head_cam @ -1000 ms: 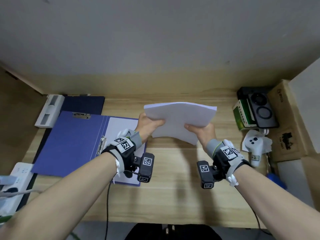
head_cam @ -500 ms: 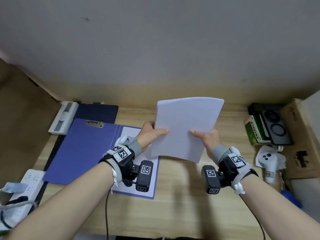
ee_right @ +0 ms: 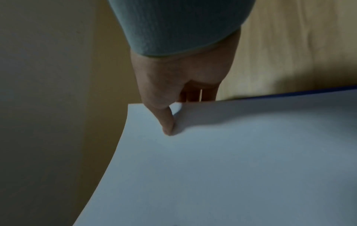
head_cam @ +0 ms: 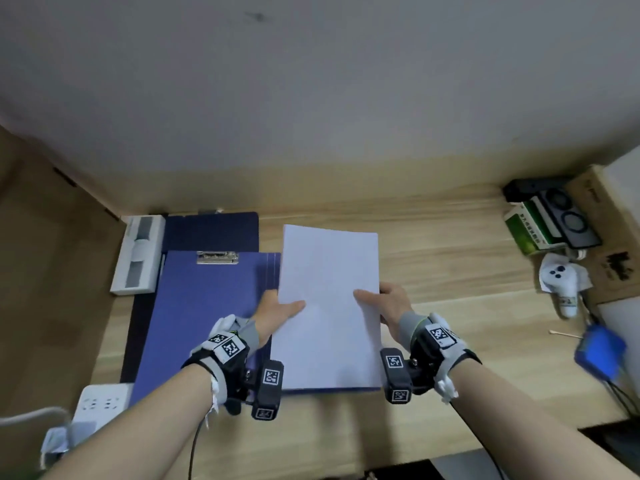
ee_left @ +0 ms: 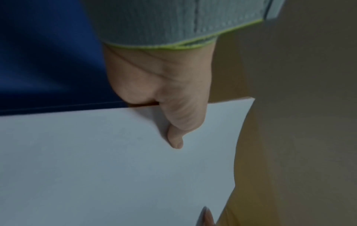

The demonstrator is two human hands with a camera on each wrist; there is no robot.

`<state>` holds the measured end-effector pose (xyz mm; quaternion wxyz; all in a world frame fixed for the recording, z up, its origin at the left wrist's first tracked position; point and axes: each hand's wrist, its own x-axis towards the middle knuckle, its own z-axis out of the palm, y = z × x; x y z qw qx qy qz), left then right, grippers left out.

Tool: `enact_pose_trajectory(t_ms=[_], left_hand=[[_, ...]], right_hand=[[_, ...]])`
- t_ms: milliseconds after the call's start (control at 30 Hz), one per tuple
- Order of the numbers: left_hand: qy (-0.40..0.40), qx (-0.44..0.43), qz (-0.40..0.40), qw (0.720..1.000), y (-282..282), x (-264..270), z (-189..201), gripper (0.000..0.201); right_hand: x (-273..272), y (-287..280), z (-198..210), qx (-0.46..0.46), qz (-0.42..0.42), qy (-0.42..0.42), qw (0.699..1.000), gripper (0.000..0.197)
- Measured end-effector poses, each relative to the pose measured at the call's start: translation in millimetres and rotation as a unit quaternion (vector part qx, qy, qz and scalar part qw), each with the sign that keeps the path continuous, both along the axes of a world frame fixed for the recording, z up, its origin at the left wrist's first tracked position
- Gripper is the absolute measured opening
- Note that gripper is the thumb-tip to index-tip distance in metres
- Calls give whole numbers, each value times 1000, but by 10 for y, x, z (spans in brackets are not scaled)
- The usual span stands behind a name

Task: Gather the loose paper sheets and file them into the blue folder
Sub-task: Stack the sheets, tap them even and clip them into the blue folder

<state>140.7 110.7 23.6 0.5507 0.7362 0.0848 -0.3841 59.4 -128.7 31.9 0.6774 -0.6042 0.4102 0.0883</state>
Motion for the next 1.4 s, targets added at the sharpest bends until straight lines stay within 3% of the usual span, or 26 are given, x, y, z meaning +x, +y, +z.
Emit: enact_pose_trajectory(t_ms=[133, 267, 333, 433, 533, 700, 833, 933, 1067, 1167, 1300, 1400], left_hand=[[35, 27, 62, 997, 352, -15, -286, 33], [39, 82, 133, 987, 617, -6, -472, 33], [37, 103, 157, 981, 678, -6, -505, 33], [47, 114, 168, 978, 699, -12, -565, 29], [56, 126, 173, 975, 673, -1, -585, 36], [72, 130, 158, 976, 434, 46, -574, 41], [84, 114, 145, 979, 127, 13, -587, 81], [102, 130, 113, 980, -216, -115, -534, 74], [119, 129, 88, 981, -612, -277, -505, 76], [130, 121, 104, 979, -818, -358, -522, 66], [132, 88, 103, 982, -913, -442, -707, 115], [139, 86, 114, 980, -1031, -460, -478, 100]], right_hand=[[-100, 50, -262, -23, -63, 50, 996, 13], [-196, 2, -585, -159, -11, 99, 982, 41], [-213, 32, -619, -187, 13, 118, 975, 41], [-215, 60, -606, -174, 33, 147, 973, 18], [-209, -10, -711, -128, 11, 141, 982, 36], [-218, -418, -719, -111, -4, 121, 986, 35], [-335, -1010, -686, -143, -60, 113, 981, 27], [-456, -1536, -664, -172, -106, 117, 972, 18], [-590, -2138, -643, -215, -138, 132, 958, 26], [-696, -2442, -636, -240, -146, 155, 947, 26], [-748, -2622, -584, -280, -142, 174, 934, 38], [-645, -2534, -536, -333, -123, 173, 919, 50]])
